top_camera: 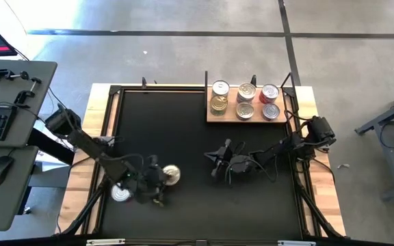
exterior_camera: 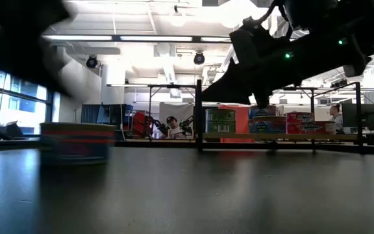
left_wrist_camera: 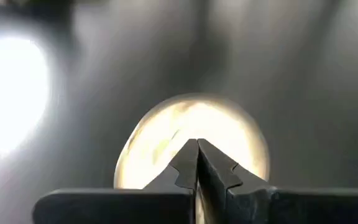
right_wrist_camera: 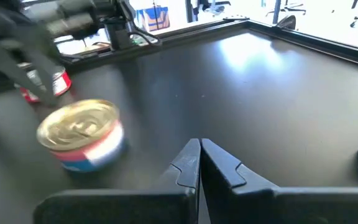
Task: Stack canned seafood by type on shelf
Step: Stack the blue-pink tuna can on top of the other blue-pink tuna can on the shelf
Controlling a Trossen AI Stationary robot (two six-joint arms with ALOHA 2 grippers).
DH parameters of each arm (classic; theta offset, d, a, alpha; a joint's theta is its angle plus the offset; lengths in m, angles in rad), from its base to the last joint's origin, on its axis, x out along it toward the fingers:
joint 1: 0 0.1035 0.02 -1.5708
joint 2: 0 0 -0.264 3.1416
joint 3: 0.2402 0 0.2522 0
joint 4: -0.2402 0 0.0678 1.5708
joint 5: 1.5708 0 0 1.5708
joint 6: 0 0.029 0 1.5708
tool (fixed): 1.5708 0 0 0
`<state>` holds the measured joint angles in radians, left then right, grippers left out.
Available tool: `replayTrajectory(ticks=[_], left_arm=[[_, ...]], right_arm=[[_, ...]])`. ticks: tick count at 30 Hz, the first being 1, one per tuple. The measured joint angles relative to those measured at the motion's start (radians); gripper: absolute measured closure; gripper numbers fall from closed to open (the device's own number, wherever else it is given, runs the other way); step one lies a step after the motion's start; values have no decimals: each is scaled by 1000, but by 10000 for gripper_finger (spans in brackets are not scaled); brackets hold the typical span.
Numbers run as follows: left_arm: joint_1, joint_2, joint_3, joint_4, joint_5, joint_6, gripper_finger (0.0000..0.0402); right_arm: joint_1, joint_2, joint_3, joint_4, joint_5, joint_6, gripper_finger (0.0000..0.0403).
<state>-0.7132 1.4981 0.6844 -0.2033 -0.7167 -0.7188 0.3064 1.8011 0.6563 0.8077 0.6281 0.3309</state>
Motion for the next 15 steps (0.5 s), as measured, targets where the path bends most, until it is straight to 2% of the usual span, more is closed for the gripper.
replayTrajectory(ticks=[3, 7, 10, 15], left_arm=[[62, -13, 8, 166, -7, 261, 400], [112, -10, 4, 223, 114, 511, 388], [130, -9, 6, 179, 191, 603, 364], [168, 0, 5, 93, 217, 678, 310]], right_arm=[[-1, 0, 10, -1, 0, 1, 401], [12, 0, 11, 6, -2, 1, 401], [25, 0, 11, 6, -3, 2, 401], [36, 0, 11, 6, -4, 8, 401]])
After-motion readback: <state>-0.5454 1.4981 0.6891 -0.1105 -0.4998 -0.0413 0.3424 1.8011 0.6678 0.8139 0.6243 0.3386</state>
